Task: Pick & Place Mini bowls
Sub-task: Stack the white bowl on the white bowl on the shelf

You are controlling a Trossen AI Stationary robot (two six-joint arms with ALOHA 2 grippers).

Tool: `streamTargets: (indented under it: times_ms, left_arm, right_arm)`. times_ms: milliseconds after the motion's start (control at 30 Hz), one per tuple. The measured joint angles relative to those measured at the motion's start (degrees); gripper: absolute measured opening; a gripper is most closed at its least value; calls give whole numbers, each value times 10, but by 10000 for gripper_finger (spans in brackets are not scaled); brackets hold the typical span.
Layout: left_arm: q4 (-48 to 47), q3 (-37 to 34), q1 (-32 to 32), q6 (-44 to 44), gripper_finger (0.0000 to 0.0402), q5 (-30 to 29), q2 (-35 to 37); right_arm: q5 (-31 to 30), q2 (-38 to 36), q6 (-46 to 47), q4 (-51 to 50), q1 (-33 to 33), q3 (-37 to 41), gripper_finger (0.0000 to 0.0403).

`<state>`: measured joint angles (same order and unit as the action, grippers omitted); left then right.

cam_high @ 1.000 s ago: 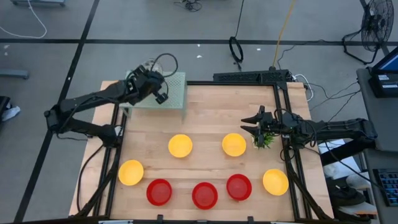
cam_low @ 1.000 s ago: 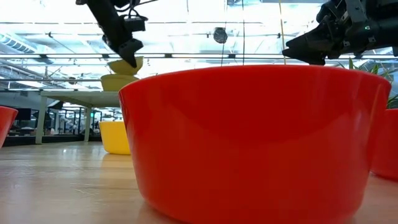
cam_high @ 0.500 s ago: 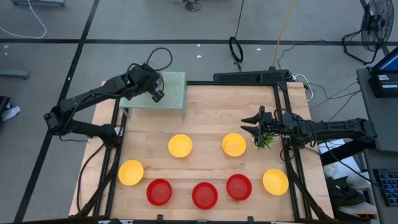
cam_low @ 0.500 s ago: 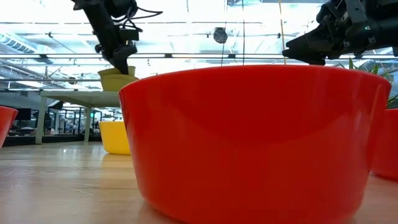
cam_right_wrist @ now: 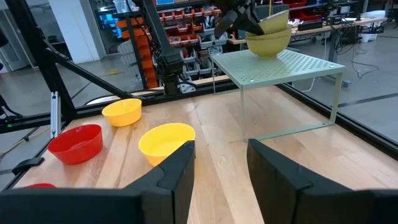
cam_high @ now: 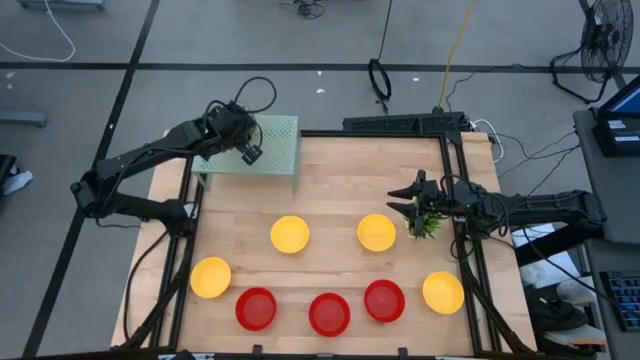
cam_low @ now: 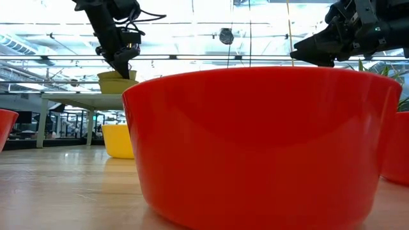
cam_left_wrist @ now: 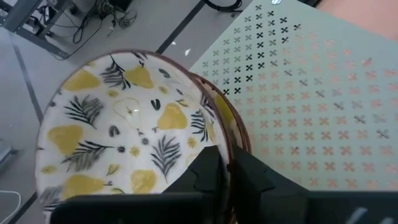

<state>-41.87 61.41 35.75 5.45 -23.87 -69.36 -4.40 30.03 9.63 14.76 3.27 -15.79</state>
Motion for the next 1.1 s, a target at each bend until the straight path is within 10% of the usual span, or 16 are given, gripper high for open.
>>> streamTargets:
  times_ms: [1100]
  left_arm:
    - [65, 0, -24, 34, 164, 24, 43]
  right_arm:
    - [0, 1, 0, -2, 0, 0, 137]
